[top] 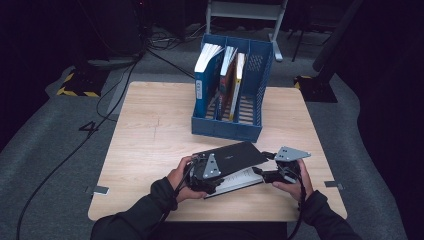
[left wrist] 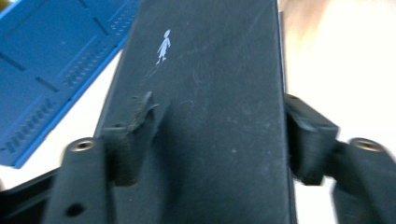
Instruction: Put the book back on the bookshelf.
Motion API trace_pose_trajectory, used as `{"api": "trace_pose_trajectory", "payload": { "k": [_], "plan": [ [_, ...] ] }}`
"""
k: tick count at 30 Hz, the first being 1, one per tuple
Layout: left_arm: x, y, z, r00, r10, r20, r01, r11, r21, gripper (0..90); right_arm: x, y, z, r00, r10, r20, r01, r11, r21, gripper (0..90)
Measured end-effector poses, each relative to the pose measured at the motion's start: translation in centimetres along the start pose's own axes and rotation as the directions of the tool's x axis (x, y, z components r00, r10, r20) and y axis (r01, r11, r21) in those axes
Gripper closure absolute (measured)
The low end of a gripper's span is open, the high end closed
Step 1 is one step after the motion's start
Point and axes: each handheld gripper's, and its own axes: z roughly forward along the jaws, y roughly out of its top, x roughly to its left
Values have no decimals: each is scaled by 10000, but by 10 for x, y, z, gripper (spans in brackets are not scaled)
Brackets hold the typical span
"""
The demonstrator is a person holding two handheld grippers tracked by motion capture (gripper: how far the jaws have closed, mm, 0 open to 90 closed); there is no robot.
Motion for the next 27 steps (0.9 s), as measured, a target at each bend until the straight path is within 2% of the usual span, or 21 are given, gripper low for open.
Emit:
{"api": "trace_pose_trajectory", "payload": {
  "k": [2,6,10,13,14,15,17,18,19,20,23,25,27],
  "plan": [
    [3,-2,-1,9998,-28,175,29,10000,-45,402,0,0,2,9997,-250,-48,251,9997,66,291],
    [11,-4,-8,9987,308,402,-312,9995,90,443,3,2,5,9938,-1074,-281,1073,9942,-49,332],
    [20,-6,-12,9979,264,598,-276,9994,196,450,12,9,7,9795,-2014,-104,2013,9795,-19,358],
    [25,-6,-16,9983,244,535,-265,9989,391,450,19,13,9,9662,-2577,99,2577,9662,-3,379],
    [25,-6,-16,9983,244,535,-265,9989,391,449,19,13,9,9662,-2577,99,2577,9662,-3,379],
    [27,-6,-17,9985,256,483,-279,9984,487,449,20,14,10,9601,-2792,131,2793,9602,-22,387],
    [32,-6,-22,10000,69,25,-71,9981,618,436,26,18,11,9516,-3066,215,3070,9516,-133,421],
    [32,-6,-22,10000,69,25,-71,9981,618,430,26,18,11,9516,-3066,215,3070,9516,-133,421],
    [34,-7,-25,9997,51,-219,-36,9976,693,430,28,20,12,9453,-3258,155,3261,9451,-199,458],
    [35,-6,-26,9989,-6,-471,41,9972,751,424,32,21,13,9351,-3541,152,3544,9346,-313,488],
    [36,-6,-28,9969,-167,-775,215,9979,608,415,41,27,19,9188,-3947,-58,3941,9180,-443,532],
    [30,0,-28,9968,40,-794,8,9982,598,378,48,30,23,9077,-4189,-250,4177,9076,-418,544],
    [18,9,-25,9973,460,-578,-430,9977,523,340,54,34,27,8976,-4389,-408,4373,8983,-418,549]
  ]
}}
